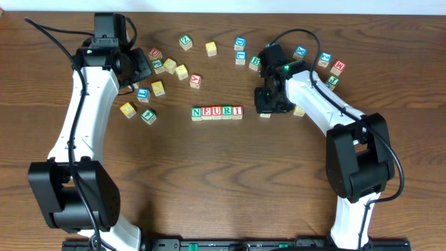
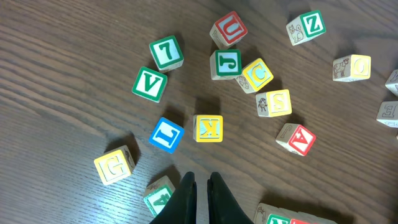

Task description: Spell out NEURIPS

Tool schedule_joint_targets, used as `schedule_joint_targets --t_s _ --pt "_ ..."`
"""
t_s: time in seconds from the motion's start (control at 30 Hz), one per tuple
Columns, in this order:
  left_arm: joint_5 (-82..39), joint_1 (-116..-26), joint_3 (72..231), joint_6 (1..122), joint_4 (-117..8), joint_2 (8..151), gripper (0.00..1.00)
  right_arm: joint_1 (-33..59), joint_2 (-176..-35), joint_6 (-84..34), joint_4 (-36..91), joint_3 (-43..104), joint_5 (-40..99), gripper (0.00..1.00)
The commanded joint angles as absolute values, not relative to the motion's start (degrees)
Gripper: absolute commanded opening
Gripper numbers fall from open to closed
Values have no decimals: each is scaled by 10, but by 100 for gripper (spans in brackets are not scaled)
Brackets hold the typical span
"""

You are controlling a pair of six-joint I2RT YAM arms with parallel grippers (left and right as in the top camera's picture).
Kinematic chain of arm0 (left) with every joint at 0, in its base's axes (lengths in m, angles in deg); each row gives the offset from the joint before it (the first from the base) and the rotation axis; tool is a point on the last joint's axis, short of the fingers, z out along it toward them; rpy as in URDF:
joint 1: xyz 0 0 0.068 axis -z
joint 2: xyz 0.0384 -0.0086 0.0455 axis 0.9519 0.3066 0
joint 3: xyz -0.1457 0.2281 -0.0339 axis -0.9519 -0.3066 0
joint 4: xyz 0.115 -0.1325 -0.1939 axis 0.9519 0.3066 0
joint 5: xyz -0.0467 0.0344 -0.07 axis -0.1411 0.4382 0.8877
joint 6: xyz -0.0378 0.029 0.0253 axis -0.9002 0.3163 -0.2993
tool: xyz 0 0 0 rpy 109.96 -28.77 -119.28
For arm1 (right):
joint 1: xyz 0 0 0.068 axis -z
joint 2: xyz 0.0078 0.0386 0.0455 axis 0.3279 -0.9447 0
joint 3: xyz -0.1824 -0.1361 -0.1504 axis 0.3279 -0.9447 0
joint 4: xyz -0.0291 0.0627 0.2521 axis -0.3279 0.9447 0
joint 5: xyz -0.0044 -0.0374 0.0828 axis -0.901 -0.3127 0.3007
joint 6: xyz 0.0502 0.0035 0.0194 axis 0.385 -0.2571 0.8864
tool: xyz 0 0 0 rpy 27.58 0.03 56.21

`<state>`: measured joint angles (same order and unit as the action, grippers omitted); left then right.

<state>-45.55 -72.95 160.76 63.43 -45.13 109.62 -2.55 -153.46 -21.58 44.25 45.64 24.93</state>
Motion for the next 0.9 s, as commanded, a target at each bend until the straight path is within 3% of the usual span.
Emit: schedule_joint_targets --t_s 0.0,0.87 --pt "-465 -730 1603 635 -449 1101 8 -32 -1548 -208 437 459 252 6" --pt "-465 -730 1603 635 -450 1101 8 -61 -1575 -204 414 460 310 6"
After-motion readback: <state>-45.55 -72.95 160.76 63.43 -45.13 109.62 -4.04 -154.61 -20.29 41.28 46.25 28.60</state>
